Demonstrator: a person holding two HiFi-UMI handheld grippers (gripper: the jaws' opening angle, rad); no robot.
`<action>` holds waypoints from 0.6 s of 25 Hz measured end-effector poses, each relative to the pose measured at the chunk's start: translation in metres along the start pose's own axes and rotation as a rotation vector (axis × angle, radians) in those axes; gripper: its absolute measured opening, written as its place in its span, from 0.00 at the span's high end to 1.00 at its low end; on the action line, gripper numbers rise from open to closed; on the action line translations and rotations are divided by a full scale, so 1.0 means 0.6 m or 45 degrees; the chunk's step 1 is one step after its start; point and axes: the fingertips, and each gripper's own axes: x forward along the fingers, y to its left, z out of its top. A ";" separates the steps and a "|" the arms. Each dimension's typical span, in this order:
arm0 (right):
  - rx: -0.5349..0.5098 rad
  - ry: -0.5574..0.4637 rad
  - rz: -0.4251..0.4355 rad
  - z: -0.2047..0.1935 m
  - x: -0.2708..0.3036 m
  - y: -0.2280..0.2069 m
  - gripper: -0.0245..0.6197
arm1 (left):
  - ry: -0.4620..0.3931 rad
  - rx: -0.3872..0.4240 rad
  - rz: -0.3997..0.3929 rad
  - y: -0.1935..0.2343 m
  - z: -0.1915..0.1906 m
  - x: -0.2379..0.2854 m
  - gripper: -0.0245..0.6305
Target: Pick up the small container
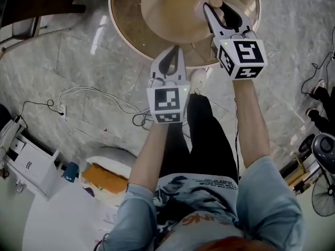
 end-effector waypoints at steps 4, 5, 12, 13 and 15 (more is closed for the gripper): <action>-0.001 -0.071 0.013 0.089 -0.063 -0.002 0.73 | -0.076 0.000 0.015 -0.035 0.071 -0.033 0.93; 0.014 -0.087 0.013 0.111 -0.080 -0.003 0.73 | -0.095 -0.005 0.030 -0.040 0.091 -0.043 0.93; 0.044 -0.201 -0.003 0.257 -0.204 -0.016 0.73 | -0.290 -0.093 0.216 -0.047 0.268 -0.134 0.93; 0.050 -0.217 -0.008 0.274 -0.221 -0.016 0.73 | -0.324 -0.103 0.242 -0.050 0.292 -0.154 0.93; 0.065 -0.239 -0.015 0.302 -0.263 -0.014 0.73 | -0.374 -0.105 0.276 -0.066 0.328 -0.197 0.93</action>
